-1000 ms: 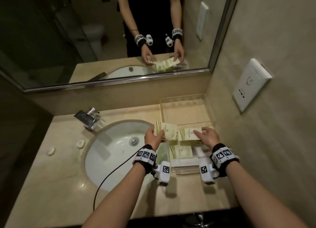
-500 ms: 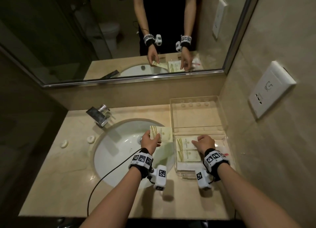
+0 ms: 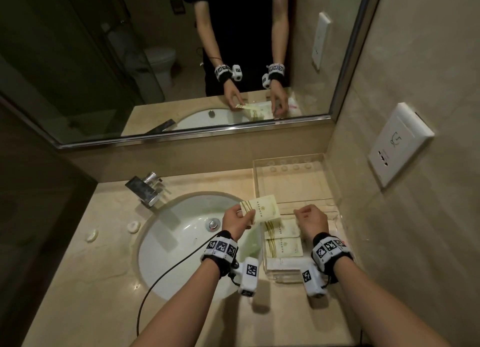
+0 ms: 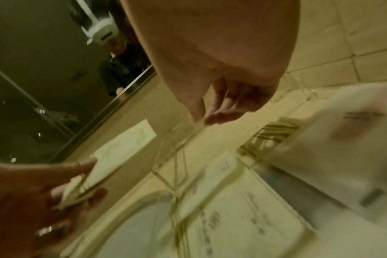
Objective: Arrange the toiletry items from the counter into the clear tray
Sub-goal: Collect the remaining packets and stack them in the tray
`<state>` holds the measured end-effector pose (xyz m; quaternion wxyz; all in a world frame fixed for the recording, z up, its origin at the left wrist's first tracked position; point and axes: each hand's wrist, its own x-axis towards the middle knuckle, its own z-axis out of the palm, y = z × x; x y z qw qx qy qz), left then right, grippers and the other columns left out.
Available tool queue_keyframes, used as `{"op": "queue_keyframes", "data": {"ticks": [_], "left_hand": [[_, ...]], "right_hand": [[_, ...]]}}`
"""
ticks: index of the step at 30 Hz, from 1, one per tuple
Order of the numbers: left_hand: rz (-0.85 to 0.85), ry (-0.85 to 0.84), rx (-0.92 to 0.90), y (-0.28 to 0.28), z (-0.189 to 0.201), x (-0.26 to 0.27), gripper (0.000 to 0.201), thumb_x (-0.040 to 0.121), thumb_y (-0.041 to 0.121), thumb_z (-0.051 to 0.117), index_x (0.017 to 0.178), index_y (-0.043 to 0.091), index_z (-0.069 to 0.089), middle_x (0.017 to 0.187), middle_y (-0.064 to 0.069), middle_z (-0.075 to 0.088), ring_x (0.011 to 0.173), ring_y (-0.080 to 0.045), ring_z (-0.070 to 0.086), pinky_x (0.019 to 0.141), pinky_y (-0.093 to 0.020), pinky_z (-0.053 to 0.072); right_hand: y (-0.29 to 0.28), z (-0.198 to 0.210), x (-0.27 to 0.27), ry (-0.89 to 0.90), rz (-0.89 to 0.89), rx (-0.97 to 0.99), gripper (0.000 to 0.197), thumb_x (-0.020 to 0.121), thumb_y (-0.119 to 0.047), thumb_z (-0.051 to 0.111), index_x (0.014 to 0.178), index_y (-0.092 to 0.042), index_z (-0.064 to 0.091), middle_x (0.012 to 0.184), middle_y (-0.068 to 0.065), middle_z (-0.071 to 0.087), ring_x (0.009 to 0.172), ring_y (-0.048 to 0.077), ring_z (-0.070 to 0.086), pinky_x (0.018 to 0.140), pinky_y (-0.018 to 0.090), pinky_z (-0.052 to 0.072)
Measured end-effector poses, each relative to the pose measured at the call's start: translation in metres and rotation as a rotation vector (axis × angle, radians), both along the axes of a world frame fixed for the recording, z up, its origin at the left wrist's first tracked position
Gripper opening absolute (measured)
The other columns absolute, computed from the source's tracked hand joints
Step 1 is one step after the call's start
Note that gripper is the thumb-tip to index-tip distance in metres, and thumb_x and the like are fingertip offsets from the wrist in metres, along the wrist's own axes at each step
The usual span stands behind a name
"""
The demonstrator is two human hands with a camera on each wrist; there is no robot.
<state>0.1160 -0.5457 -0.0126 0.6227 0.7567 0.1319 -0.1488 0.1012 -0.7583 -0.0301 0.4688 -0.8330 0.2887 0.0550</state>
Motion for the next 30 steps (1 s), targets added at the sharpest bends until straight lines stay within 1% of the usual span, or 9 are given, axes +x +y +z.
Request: {"op": "queue_keyframes", "data": {"ticks": [3,6,10,13,16,18,21,25,30], "left_hand": [[-0.053,0.023,-0.013,-0.014,0.003,0.004,0.032,0.091,0.014,0.061,0.118,-0.001,0.059,0.11,-0.016,0.069,0.082,-0.015,0.067,0.058,-0.017,0.055],[-0.111,0.04,-0.036,-0.025,0.003,0.007,0.039,0.089,0.019,0.065,0.119,-0.006,0.059,0.111,-0.02,0.069,0.092,-0.025,0.068,0.065,-0.024,0.058],[-0.141,0.046,-0.096,-0.032,0.009,0.007,0.031,0.088,0.016,0.066,0.111,-0.003,0.065,0.096,-0.013,0.073,0.072,-0.011,0.068,0.06,-0.018,0.054],[-0.14,0.051,-0.089,-0.034,0.009,0.007,0.033,0.086,0.017,0.069,0.109,-0.006,0.065,0.084,-0.005,0.071,0.061,-0.002,0.066,0.056,-0.016,0.052],[-0.118,0.071,-0.051,-0.032,0.008,0.006,0.037,0.083,0.016,0.072,0.109,-0.008,0.063,0.085,-0.01,0.069,0.064,-0.012,0.065,0.056,-0.02,0.054],[-0.105,0.048,0.026,-0.029,0.006,0.002,0.024,0.083,0.013,0.071,0.103,0.0,0.065,0.087,-0.014,0.07,0.064,-0.017,0.064,0.056,-0.022,0.054],[-0.138,-0.056,0.205,-0.021,0.0,-0.004,0.007,0.085,0.007,0.066,0.092,0.008,0.066,0.082,-0.004,0.067,0.063,-0.012,0.059,0.055,-0.021,0.05],[-0.312,-0.143,0.389,-0.016,-0.009,-0.015,0.013,0.088,0.005,0.06,0.091,0.011,0.071,0.089,0.001,0.068,0.063,0.001,0.053,0.062,-0.015,0.043],[-0.418,-0.227,0.504,-0.011,-0.014,-0.027,0.021,0.089,0.008,0.058,0.096,0.019,0.074,0.11,0.004,0.065,0.088,-0.015,0.061,0.084,-0.025,0.049]], "right_hand": [[0.0,0.021,0.004,-0.13,0.024,0.219,0.031,0.097,-0.038,0.054,0.1,-0.01,0.068,0.097,0.007,0.073,0.078,0.017,0.066,0.076,0.036,0.057],[-0.003,0.035,0.005,-0.15,0.147,0.306,0.043,0.093,-0.05,0.055,0.108,-0.012,0.068,0.099,-0.001,0.072,0.09,0.018,0.067,0.073,0.027,0.053],[-0.008,0.043,0.002,-0.149,0.178,0.251,0.059,0.086,-0.038,0.071,0.132,-0.004,0.056,0.119,0.003,0.06,0.11,0.018,0.057,0.092,0.03,0.05],[-0.011,0.045,-0.003,-0.146,0.184,0.24,0.053,0.088,-0.027,0.071,0.13,0.001,0.056,0.117,0.008,0.061,0.105,0.015,0.054,0.093,0.029,0.047],[-0.018,0.034,-0.003,-0.083,0.16,0.207,0.057,0.087,-0.028,0.071,0.134,0.0,0.053,0.129,0.014,0.061,0.115,0.022,0.057,0.098,0.032,0.045],[-0.024,0.023,-0.006,-0.006,0.095,0.171,0.061,0.087,-0.029,0.071,0.137,-0.001,0.051,0.132,0.015,0.059,0.122,0.027,0.056,0.102,0.033,0.044],[-0.032,0.004,-0.011,0.095,0.039,0.109,0.058,0.084,-0.028,0.074,0.132,0.0,0.056,0.132,0.015,0.061,0.122,0.03,0.056,0.106,0.037,0.043],[-0.021,-0.009,-0.013,0.145,0.02,0.087,0.048,0.082,-0.026,0.077,0.122,-0.002,0.063,0.128,0.014,0.063,0.121,0.029,0.056,0.102,0.032,0.043],[0.002,-0.012,-0.012,0.097,0.036,0.048,0.038,0.077,-0.024,0.081,0.107,-0.006,0.065,0.109,0.012,0.07,0.105,0.027,0.064,0.088,0.031,0.049]]}}
